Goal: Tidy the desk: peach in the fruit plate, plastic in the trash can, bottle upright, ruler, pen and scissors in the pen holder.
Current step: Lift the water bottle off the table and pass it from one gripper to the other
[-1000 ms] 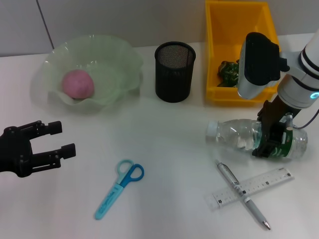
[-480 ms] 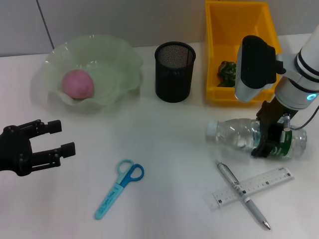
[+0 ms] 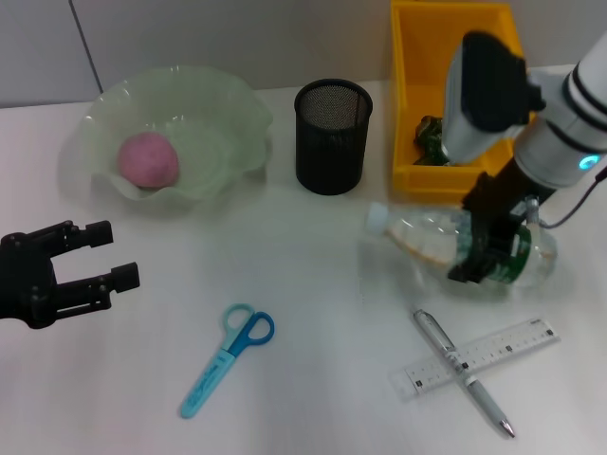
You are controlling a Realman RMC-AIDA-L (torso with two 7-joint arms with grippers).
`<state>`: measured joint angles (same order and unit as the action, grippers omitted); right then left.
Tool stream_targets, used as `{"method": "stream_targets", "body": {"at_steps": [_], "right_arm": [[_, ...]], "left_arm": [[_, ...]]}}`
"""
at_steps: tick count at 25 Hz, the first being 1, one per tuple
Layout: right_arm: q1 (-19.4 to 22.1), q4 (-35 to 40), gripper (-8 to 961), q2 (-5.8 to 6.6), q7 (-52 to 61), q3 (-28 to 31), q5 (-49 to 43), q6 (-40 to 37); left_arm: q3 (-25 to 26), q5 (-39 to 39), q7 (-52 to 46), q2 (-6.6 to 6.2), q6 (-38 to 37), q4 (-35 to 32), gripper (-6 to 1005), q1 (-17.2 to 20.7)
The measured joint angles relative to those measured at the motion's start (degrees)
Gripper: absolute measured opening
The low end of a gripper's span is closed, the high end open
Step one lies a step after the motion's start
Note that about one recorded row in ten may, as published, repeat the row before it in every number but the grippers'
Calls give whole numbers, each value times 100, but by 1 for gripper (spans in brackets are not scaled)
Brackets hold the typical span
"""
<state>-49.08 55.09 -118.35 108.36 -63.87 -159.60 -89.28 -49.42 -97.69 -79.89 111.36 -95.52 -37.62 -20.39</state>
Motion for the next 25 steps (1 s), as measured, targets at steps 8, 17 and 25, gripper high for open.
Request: {"method": "stream_targets", "body": {"at_steps": [8, 17, 25], "right_arm": [[117, 343, 730, 146, -449, 822, 1573, -543], [624, 122, 733, 10, -1199, 1104, 3419, -210], [756, -1129, 735, -65, -2161, 1041, 4903, 60]], "left_arm": [[542, 10, -22, 142, -97, 35, 810, -7], [1281, 250, 56, 487, -420, 128, 810, -41], [1267, 433, 350, 666, -407, 644, 810, -366]]}}
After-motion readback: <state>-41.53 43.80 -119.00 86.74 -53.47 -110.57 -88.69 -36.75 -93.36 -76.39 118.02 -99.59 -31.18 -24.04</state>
